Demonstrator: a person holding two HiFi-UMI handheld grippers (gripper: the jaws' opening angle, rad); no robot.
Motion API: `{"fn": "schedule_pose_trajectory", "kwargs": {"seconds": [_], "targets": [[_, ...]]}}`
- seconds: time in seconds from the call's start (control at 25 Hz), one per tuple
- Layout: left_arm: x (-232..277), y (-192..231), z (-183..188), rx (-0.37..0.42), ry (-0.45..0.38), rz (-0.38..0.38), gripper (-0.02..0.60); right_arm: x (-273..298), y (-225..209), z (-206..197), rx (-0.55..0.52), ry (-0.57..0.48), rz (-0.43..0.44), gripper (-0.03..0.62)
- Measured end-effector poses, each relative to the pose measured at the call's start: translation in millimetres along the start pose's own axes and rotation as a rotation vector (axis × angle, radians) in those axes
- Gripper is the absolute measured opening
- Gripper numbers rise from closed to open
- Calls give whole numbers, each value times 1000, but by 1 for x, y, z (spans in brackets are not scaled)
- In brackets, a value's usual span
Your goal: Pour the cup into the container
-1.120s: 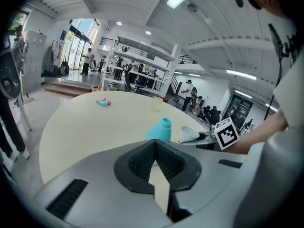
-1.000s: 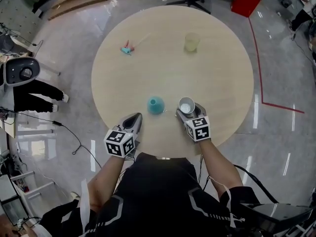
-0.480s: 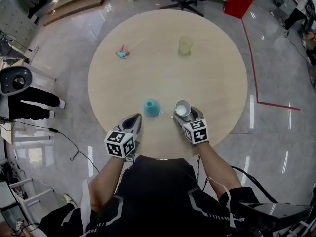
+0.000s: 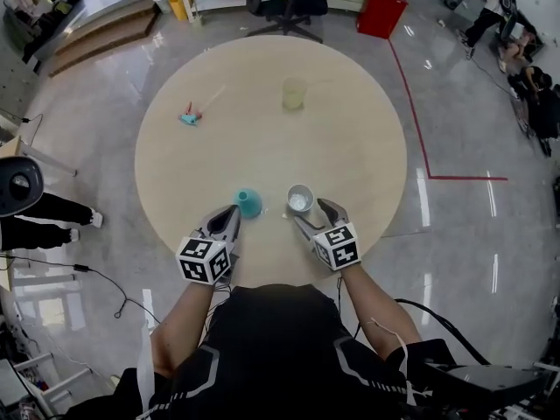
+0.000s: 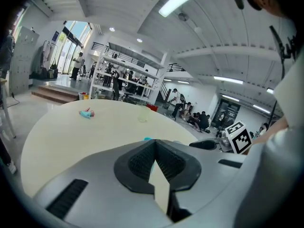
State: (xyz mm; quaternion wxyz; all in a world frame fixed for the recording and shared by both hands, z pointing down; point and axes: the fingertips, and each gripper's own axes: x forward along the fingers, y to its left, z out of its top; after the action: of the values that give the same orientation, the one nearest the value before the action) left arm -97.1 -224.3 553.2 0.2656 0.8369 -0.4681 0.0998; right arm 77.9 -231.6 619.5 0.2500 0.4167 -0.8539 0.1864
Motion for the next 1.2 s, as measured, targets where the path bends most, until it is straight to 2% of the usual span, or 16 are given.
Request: {"fn": "schedule_pose_trajectory", "kwargs": {"seconds": [0.16,0.2,0.32,0.48,0.72,1.04,1.2], "targets": [[-3,-6,13,7,-24,-8,0,-18,3,26,21,-79,-5,304],[-4,-7,18,7,-35,-12,0,-23,2,36,23,-108,-13,281],[-7,-12,32,4,-72,-29,0,-37,-3,69,26,-204,-46,117],[-12,-17,45,21,-106,-42,0,-52,-2,107,44,-295,-47,10],[-19,-24,58,35,-128,-42,0,-67,4,137,58,-341,-31,6],[-25,-39,64,68,-140,-52,0,-81,2,145,67,-358,-25,6],[-31,-55,66,73,-140,-45,0,-93,1,146,29,-354,-15,6]]}}
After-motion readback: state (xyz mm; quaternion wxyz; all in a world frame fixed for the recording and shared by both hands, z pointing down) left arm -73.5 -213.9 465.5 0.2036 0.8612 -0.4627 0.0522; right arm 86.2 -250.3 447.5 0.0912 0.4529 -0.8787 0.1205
